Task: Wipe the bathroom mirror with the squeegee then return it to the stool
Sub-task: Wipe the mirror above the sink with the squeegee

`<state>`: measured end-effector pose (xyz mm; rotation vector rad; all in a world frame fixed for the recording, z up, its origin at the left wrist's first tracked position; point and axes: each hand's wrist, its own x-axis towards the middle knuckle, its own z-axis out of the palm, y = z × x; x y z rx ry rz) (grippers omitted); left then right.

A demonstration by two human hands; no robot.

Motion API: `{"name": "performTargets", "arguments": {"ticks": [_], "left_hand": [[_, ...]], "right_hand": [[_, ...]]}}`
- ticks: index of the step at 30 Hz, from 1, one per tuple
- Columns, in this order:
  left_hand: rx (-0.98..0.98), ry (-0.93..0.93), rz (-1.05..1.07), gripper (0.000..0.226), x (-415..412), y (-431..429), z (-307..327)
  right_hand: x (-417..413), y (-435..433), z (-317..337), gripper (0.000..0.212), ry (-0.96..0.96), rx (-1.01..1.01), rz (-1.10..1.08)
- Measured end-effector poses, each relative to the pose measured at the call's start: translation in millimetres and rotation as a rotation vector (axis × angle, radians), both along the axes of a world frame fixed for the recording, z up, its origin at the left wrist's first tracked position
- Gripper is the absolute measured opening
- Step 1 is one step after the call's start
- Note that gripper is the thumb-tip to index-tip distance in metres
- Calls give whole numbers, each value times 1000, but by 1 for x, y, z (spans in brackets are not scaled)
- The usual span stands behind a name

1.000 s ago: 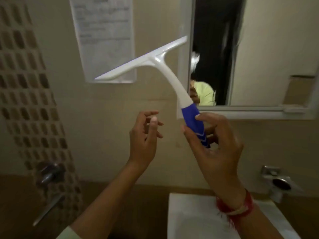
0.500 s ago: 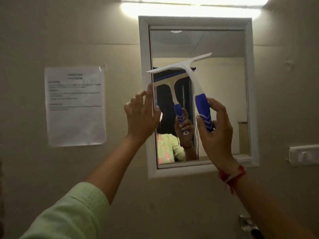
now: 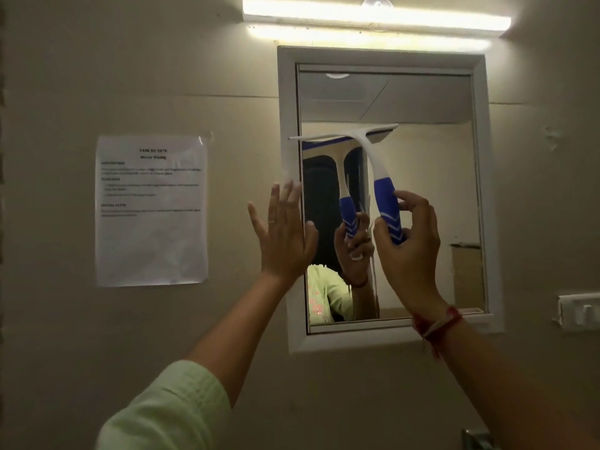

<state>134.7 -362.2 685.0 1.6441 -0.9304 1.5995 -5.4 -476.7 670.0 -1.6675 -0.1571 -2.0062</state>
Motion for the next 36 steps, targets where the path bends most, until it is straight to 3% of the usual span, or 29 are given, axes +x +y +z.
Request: {"name": "performTargets", "arguments": {"ticks": [3,8,18,27,36], "left_hand": [[-101,73,-97,56,-1,-3,-33],[-16,169,-52,62,4,-9,-74],[-39,237,-100,68,5,-9,-74],[-52,291,-139,58,1,-6,-75],[-127,281,-398,47,5,-4,-74]], "right_hand": [[5,4,-8,48,-5,30,3],[16,6,-22,50,-60,73,63],[33,0,25,46,-111,-38,-14],[34,15,86,46,-96,-45,-154],[38,18,93,47,-72,-59,-328]]}}
